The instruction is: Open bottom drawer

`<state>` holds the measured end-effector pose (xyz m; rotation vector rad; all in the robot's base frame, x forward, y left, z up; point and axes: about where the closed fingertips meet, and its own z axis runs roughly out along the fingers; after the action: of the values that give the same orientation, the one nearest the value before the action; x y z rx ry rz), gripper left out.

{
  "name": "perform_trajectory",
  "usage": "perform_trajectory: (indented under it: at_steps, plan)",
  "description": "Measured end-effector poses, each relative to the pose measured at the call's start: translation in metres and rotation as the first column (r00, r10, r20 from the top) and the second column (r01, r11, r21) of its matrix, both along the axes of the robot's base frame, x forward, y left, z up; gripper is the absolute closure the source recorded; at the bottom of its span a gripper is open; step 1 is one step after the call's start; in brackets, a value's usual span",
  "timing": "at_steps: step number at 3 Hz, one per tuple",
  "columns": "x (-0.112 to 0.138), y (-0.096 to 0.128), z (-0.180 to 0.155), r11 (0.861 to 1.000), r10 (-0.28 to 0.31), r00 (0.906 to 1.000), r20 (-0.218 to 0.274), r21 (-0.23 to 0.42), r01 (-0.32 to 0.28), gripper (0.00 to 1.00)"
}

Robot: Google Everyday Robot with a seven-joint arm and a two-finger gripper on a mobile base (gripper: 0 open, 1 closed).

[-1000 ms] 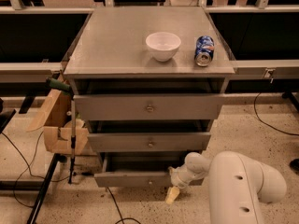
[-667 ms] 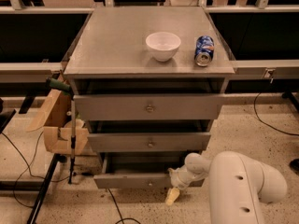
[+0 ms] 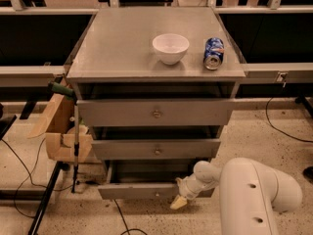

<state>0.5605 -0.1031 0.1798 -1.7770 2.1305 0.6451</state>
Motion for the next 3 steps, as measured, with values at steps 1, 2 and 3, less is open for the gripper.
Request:
perform_trajectory:
  at_steps: [1, 2, 3]
  plan:
    - [0.0042, 0.0002, 0.0029, 1.0, 0.0, 1.0, 0.0, 0.0, 0.0, 0.64]
    - [0.0066, 0.0, 0.004, 1.0, -0.001, 1.0, 0.0, -0.001, 0.001, 0.95]
    - [0.0094, 0.0001, 0.0046, 1.0, -0.001, 1.0, 0.0, -0.001, 0.001, 1.0]
